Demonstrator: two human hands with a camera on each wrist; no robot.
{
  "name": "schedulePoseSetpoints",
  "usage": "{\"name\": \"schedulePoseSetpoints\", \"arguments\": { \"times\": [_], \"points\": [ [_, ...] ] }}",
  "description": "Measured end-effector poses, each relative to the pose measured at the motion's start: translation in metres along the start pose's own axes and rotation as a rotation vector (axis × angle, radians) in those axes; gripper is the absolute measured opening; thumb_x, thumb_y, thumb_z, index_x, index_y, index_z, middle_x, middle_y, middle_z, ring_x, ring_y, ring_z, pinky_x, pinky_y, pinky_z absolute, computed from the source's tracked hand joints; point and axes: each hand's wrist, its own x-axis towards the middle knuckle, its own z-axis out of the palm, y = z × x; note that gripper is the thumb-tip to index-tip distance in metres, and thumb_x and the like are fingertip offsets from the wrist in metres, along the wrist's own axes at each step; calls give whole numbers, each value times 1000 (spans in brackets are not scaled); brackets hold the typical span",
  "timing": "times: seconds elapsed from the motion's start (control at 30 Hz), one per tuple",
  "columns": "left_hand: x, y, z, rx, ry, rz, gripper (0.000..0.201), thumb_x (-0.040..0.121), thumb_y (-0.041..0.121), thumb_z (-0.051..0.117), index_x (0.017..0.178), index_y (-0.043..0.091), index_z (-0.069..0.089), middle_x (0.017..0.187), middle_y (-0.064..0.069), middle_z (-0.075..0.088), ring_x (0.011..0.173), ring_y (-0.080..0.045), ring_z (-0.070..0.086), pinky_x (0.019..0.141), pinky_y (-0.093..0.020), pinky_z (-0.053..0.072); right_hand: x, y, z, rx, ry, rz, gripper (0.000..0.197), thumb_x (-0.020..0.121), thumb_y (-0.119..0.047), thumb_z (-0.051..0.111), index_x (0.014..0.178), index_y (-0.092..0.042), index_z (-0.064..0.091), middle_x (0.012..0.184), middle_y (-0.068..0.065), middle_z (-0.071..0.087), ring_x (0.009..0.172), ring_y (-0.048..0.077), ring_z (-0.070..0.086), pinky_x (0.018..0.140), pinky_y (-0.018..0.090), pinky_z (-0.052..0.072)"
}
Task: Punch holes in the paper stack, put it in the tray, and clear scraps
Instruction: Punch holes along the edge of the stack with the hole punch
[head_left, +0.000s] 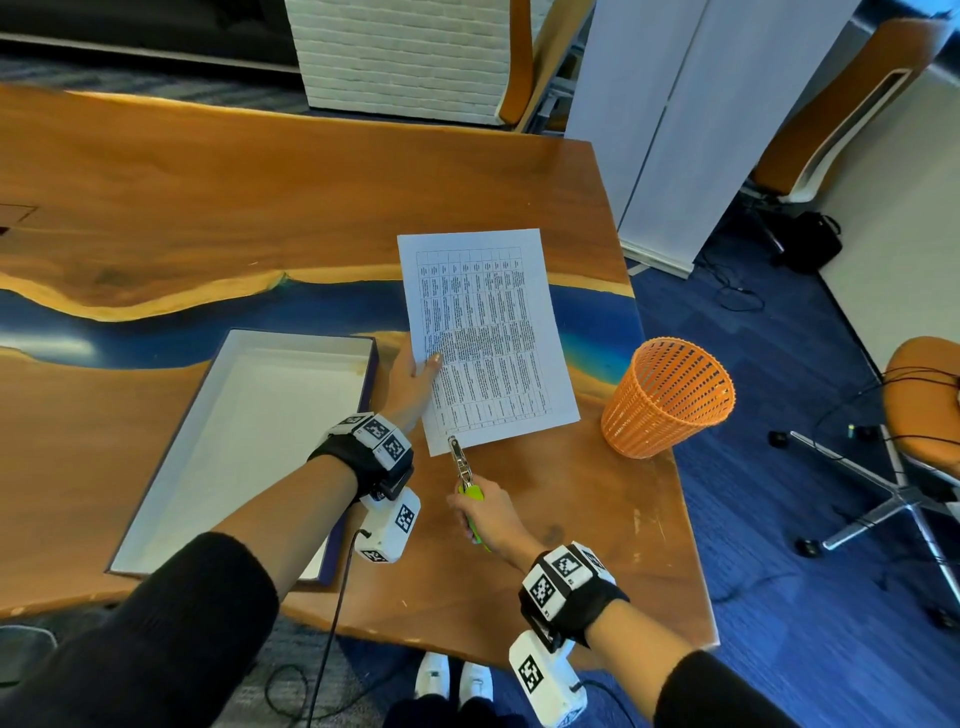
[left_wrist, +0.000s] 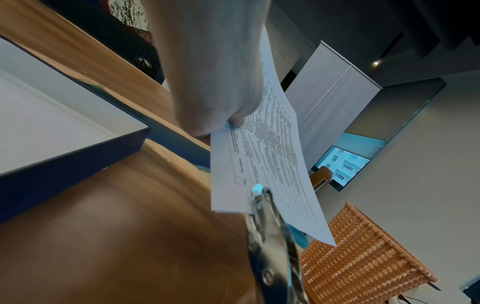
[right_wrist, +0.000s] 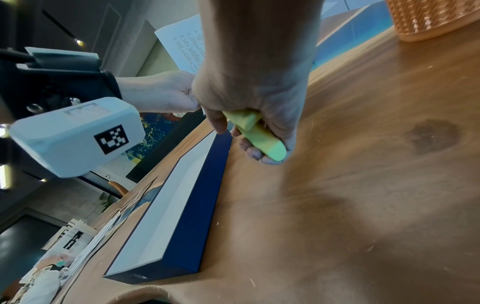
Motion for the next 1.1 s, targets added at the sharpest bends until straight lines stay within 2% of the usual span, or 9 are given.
{"name": "schedulePoseSetpoints", "arguments": {
  "times": [0.13, 0.3, 0.4, 0.53, 0.63, 0.77, 0.9, 1.0, 1.1],
  "points": [
    [0, 0, 1, -33, 8, 19, 40, 98, 13, 46, 138, 9, 39, 127, -7, 57, 102, -13, 61, 69, -14, 54, 0, 1, 3, -40, 17, -18, 23, 86, -17, 56, 65, -19, 45, 54, 0, 46, 41, 11, 37, 41, 23, 35],
    [-1, 0, 4, -57, 9, 12, 41, 98, 14, 47, 138, 10, 38, 127, -10, 59, 106, -19, 62, 70, -17, 54, 0, 4, 5, -44, 42, -1, 22, 86, -16, 54, 66, -19, 44, 57, -2, 45, 47, 11, 36, 46, 25, 32],
    [-1, -1, 5, -71, 5, -13, 41, 98, 15, 47, 138, 8, 40, 129, -11, 59, 112, -24, 62, 75, -21, 54, 0, 6, 6, -62, 53, 6, 24, 85, -18, 54, 64, -21, 44, 58, -2, 47, 48, 11, 38, 47, 25, 34],
    [-1, -3, 7, -83, -3, -18, 42, 98, 14, 47, 139, 8, 39, 132, -12, 57, 115, -25, 59, 83, -28, 53, 1, 9, 8, -67, 88, 30, 23, 84, -19, 54, 63, -22, 45, 65, 3, 49, 53, 15, 39, 50, 28, 35],
    [0, -3, 9, -75, -4, -12, 43, 98, 12, 47, 140, 7, 38, 132, -13, 56, 113, -22, 59, 82, -26, 53, 3, 12, 13, -60, 103, 70, 18, 79, -21, 52, 63, -22, 44, 72, 7, 49, 59, 17, 39, 53, 31, 33],
    [0, -5, 13, -77, -20, -30, 43, 98, 11, 47, 141, 7, 37, 134, -14, 55, 119, -26, 56, 96, -39, 49, 6, 14, 16, -60, 124, 133, 15, 75, -22, 52, 61, -25, 47, 83, 10, 51, 68, 19, 43, 56, 29, 34],
    [-1, -12, 16, -71, -33, -46, 45, 98, 13, 47, 142, 12, 36, 137, -11, 53, 124, -26, 54, 101, -42, 46, 6, 17, 16, -73, 139, 167, 13, 71, -23, 56, 62, -27, 48, 96, 14, 59, 77, 23, 50, 72, 35, 41],
    [-2, -20, 18, -66, -35, -79, 43, 98, 15, 47, 141, 15, 38, 135, -12, 56, 122, -28, 56, 101, -45, 47, 5, 20, 14, -101, 141, 172, 21, 71, -18, 57, 59, -27, 43, 91, 9, 53, 77, 21, 45, 73, 34, 37],
    [-2, -27, 21, -55, -42, -81, 45, 98, 14, 48, 142, 17, 38, 135, -10, 55, 123, -29, 55, 101, -47, 46, 3, 24, 13, -122, 148, 180, 21, 72, -15, 56, 58, -24, 42, 87, 9, 52, 72, 20, 43, 67, 32, 35]
  ]
}}
